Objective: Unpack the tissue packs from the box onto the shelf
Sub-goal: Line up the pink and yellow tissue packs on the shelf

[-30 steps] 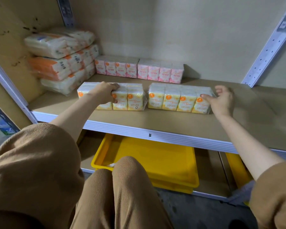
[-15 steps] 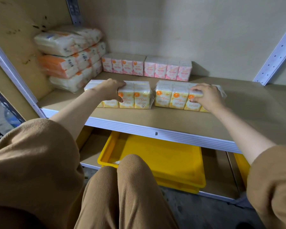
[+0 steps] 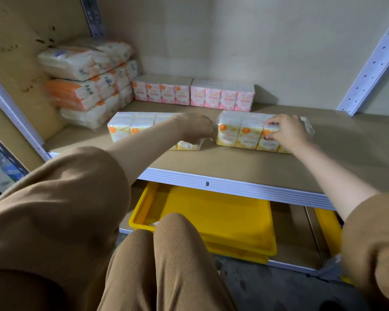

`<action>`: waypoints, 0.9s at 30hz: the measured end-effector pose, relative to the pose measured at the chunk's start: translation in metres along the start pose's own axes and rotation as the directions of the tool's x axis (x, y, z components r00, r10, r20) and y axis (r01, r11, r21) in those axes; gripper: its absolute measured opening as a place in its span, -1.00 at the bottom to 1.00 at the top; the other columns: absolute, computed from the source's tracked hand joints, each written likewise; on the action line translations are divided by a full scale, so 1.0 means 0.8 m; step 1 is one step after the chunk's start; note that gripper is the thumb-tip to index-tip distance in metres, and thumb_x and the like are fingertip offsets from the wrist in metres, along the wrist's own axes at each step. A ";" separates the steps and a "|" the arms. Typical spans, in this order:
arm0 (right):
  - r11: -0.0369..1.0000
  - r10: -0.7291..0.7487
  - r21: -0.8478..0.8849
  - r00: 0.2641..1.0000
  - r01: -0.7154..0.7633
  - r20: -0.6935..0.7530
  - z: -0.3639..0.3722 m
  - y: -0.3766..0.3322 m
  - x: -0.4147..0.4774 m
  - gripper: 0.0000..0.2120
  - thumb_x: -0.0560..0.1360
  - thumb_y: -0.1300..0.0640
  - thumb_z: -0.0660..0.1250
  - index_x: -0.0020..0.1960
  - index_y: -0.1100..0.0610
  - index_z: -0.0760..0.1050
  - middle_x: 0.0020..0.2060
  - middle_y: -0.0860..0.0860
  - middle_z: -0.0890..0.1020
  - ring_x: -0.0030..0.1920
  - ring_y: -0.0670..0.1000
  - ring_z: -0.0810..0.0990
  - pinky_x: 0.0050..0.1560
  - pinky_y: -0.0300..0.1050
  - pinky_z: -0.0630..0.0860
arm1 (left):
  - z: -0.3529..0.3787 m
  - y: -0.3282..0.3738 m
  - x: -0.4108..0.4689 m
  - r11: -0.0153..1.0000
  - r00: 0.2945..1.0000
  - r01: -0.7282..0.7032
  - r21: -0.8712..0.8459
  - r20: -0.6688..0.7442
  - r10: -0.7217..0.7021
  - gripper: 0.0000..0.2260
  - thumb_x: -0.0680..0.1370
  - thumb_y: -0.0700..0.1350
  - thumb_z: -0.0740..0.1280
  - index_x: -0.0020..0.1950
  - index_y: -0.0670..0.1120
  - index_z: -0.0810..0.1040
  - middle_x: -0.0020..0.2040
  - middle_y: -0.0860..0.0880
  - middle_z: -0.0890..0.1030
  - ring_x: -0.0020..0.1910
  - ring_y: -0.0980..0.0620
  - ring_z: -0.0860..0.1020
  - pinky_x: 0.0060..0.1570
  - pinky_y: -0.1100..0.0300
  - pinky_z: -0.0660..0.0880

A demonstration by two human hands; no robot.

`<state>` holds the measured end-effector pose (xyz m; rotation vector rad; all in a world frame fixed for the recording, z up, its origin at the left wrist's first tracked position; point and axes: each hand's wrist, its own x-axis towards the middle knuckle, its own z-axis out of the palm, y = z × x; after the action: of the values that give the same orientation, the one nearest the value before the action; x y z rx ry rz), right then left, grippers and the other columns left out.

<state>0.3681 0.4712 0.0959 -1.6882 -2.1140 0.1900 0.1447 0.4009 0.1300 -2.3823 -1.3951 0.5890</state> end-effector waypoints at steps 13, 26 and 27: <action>0.998 -0.031 0.057 0.999 0.032 -0.015 0.003 0.006 -0.001 -0.59 0.38 0.27 0.44 0.22 0.23 0.53 0.24 0.14 0.58 0.28 0.14 0.49 0.27 -0.07 0.39 | -0.061 -0.070 -0.018 0.799 0.825 0.442 -0.408 -0.164 -0.541 -0.79 0.49 -0.15 0.35 0.11 -0.07 0.64 0.17 -0.15 0.61 0.16 -0.20 0.56 0.13 0.03 0.49; 0.996 0.006 0.090 0.999 -0.001 -0.048 0.005 0.001 -0.005 -0.59 0.36 0.29 0.46 0.20 0.21 0.56 0.25 0.14 0.57 0.28 0.16 0.50 0.29 -0.09 0.38 | -0.010 -0.129 -0.090 0.221 0.241 0.093 -0.971 -0.193 -0.951 -0.72 0.37 -0.19 0.48 0.04 -0.26 0.67 -0.15 -0.09 0.62 -0.37 0.33 0.41 -0.26 0.50 0.41; 0.996 0.008 0.092 0.999 -0.003 -0.052 0.004 0.001 -0.006 -0.59 0.36 0.29 0.46 0.20 0.22 0.56 0.25 0.14 0.57 0.28 0.16 0.50 0.29 -0.08 0.38 | -0.009 -0.129 -0.094 0.205 0.244 0.091 -0.975 -0.177 -0.953 -0.72 0.37 -0.19 0.48 0.05 -0.26 0.66 -0.14 -0.09 0.62 -0.37 0.32 0.42 -0.26 0.51 0.40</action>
<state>0.3681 0.4673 0.0915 -1.6284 -2.0312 0.2390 0.0385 0.3833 0.1981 -1.5323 -2.1172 -1.7033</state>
